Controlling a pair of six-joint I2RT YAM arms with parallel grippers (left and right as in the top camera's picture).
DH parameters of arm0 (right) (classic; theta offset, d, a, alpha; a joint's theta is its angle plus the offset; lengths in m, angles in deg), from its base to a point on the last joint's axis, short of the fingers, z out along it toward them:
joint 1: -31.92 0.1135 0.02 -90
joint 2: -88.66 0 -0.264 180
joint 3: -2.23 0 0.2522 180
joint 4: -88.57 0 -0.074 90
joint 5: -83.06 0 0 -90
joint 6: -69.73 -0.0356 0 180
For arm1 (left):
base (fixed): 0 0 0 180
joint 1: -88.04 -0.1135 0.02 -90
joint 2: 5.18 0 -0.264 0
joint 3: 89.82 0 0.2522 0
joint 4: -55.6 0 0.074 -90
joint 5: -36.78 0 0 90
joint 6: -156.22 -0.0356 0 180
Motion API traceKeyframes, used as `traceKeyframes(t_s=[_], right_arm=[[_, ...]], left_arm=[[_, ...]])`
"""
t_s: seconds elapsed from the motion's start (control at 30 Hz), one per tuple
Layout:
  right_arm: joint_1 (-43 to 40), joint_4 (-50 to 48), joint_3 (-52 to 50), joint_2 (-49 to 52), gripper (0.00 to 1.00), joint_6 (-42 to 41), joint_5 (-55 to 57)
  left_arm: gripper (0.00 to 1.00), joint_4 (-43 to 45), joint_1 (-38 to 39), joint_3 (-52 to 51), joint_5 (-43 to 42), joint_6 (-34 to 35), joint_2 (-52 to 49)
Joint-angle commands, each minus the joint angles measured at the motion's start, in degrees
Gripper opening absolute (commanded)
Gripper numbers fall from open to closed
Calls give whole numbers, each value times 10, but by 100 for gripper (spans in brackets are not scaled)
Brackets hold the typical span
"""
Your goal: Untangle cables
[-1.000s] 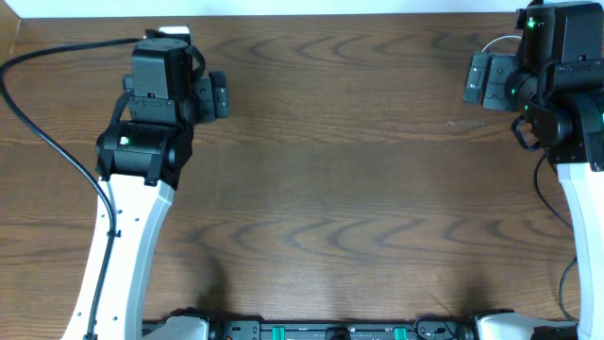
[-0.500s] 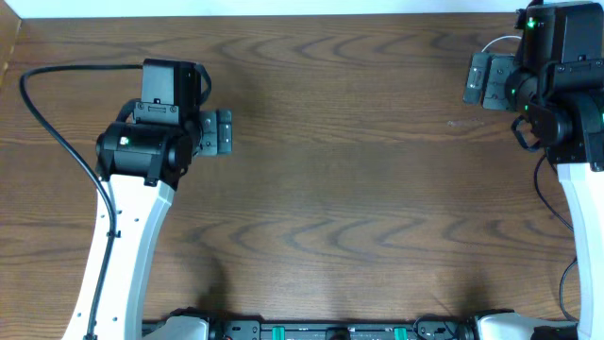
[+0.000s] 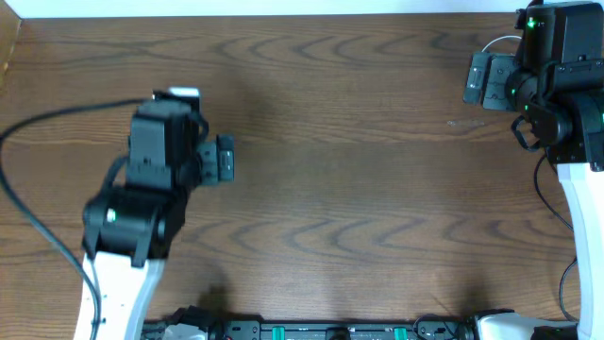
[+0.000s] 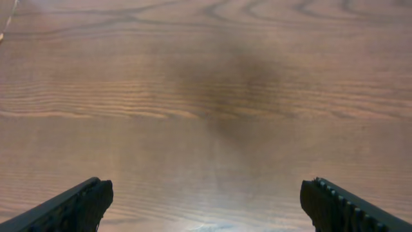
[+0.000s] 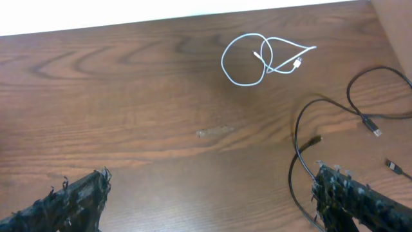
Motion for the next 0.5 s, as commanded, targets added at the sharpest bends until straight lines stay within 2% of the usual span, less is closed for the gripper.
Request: traceKeyframes(t_s=[0.0,0.23,0.47], right_arm=[[4,0,2,0,99,-5,0],[4,0,2,0,99,-5,0],[4,0,2,0,99,-4,0]], left_arm=[[98,13,2,-51,7,27,42],[98,36,2,-138,7,50,117],[98,103,2,-202,4,65,177]])
